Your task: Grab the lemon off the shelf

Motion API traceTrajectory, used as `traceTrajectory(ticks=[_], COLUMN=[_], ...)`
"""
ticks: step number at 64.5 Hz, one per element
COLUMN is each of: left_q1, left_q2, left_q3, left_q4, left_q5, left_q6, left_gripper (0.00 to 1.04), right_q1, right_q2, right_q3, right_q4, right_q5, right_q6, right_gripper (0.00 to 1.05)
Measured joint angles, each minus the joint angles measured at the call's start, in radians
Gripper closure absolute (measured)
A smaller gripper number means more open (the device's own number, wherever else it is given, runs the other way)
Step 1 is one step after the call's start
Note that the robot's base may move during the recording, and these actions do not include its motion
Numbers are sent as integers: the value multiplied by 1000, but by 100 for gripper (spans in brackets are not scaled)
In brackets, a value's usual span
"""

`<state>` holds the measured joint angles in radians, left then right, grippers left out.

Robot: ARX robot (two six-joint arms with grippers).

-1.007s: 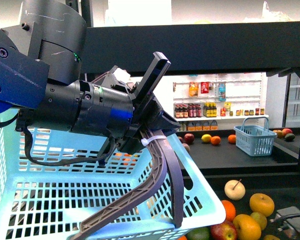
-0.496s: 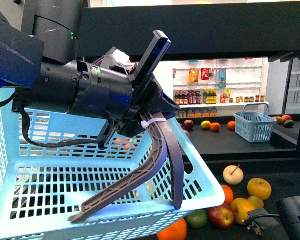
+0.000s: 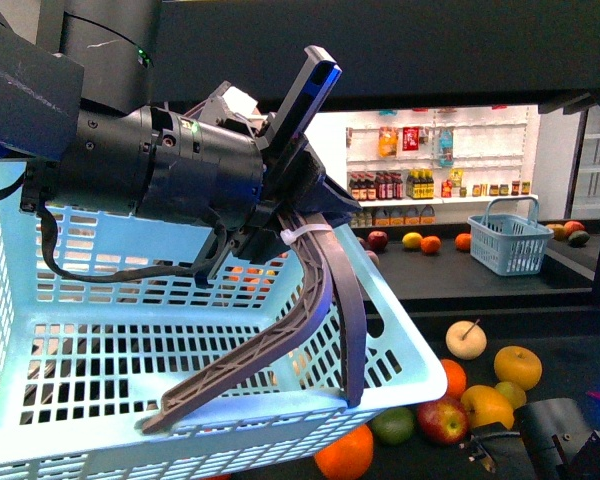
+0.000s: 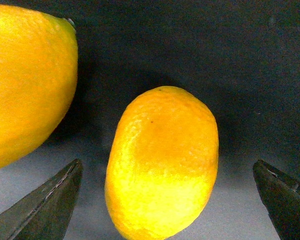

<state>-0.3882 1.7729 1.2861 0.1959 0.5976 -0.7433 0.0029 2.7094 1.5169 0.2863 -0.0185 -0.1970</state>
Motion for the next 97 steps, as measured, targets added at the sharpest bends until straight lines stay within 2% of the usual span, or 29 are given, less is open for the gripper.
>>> traceTrajectory(ticks=[15,32,37,40,55,67,85,97], left_q1=[0,0,0,0,0,0,0,0], left_q2=[0,0,0,0,0,0,0,0], left_q3=[0,0,0,0,0,0,0,0], left_q4=[0,0,0,0,0,0,0,0], left_q5=[0,0,0,0,0,0,0,1], left_q6=[0,0,0,0,0,0,0,0], left_gripper=[96,96,96,96,96,96,96,96], right_q1=[0,3,5,5,-3,-35,-105,-67], right_q2=[43,78,80,80,65,-48,-420,-687], right_q3=[52,108,118,121,98,-16,-142,-200], right_q4=[-20,-45,-61,-64,-50,30,53,49], right_q5=[3,2,-1,-1,-10,-22,-195,-295], right_q6=[10,22,25,26,49,56,208,321], right_gripper=[2,34,47,49,51,51,51,51])
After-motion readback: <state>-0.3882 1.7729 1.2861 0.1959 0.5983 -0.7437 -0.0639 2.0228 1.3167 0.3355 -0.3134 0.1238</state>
